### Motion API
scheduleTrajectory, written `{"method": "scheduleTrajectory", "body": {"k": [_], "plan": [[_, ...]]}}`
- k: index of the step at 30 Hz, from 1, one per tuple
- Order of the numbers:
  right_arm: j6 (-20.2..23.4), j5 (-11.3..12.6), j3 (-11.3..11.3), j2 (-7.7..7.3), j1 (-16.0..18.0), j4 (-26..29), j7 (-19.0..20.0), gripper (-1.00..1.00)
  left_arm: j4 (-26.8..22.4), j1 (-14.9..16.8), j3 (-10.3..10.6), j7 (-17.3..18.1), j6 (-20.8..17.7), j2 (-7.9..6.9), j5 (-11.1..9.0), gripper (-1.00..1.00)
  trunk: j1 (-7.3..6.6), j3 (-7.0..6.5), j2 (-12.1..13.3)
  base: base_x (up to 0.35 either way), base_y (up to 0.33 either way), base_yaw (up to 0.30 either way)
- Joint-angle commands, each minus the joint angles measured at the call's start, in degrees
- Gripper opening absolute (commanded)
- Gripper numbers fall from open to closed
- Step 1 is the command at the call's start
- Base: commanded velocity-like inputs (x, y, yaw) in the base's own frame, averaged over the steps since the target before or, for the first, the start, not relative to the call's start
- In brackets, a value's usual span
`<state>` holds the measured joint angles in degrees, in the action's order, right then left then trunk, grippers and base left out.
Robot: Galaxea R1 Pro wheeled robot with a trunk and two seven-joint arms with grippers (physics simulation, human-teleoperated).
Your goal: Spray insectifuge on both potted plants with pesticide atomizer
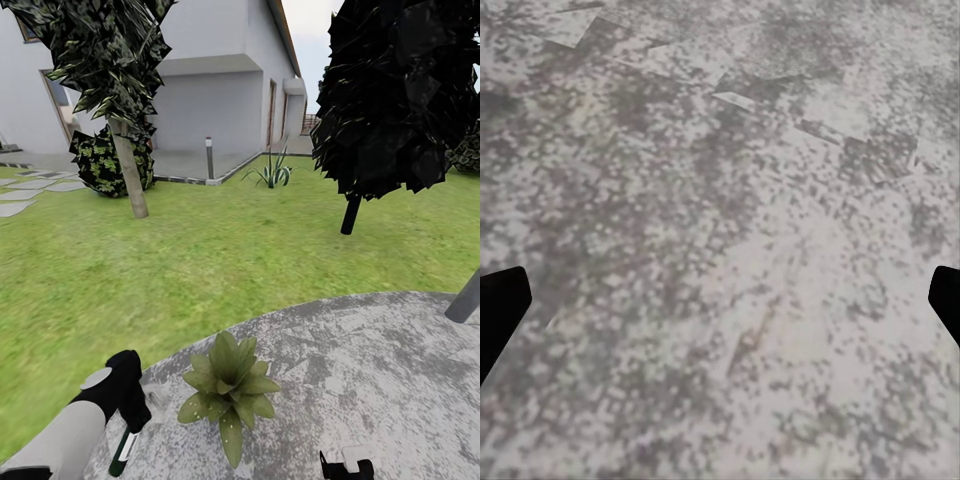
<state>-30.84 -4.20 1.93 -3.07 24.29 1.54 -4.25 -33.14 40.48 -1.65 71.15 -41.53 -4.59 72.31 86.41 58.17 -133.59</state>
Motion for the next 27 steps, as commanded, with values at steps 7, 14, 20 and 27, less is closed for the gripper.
{"method": "scheduleTrajectory", "body": {"k": [7, 14, 20, 27], "plan": [[-0.10, -0.47, 0.18, 0.01, 0.03, -0.05, -0.42, 1.00, 0.90, -0.51, 0.32, -2.15, -0.29, 0.26, 0.30, -1.00, -0.01, 0.06, -0.02, 0.000, 0.000, 0.000], [-0.10, -0.53, 0.18, 0.08, -0.03, -0.05, -0.41, 1.00, 1.03, -3.07, -0.25, -3.81, -0.20, 0.64, -0.39, -1.00, -0.01, 0.06, -0.02, 0.000, 0.000, 0.000], [-0.10, -0.53, 0.18, 0.08, 0.00, -0.05, -0.41, 1.00, 0.09, -3.17, -0.77, -4.29, -0.35, 0.83, -0.60, -1.00, -0.01, 0.06, -0.02, 0.000, 0.000, 0.000], [-0.10, -0.51, 0.18, 0.08, -0.01, -0.05, -0.41, 1.00, -2.28, -2.89, -0.47, -4.35, -0.39, 0.41, -0.56, -1.00, -0.01, 0.06, -0.02, 0.000, 0.000, 0.000]]}}
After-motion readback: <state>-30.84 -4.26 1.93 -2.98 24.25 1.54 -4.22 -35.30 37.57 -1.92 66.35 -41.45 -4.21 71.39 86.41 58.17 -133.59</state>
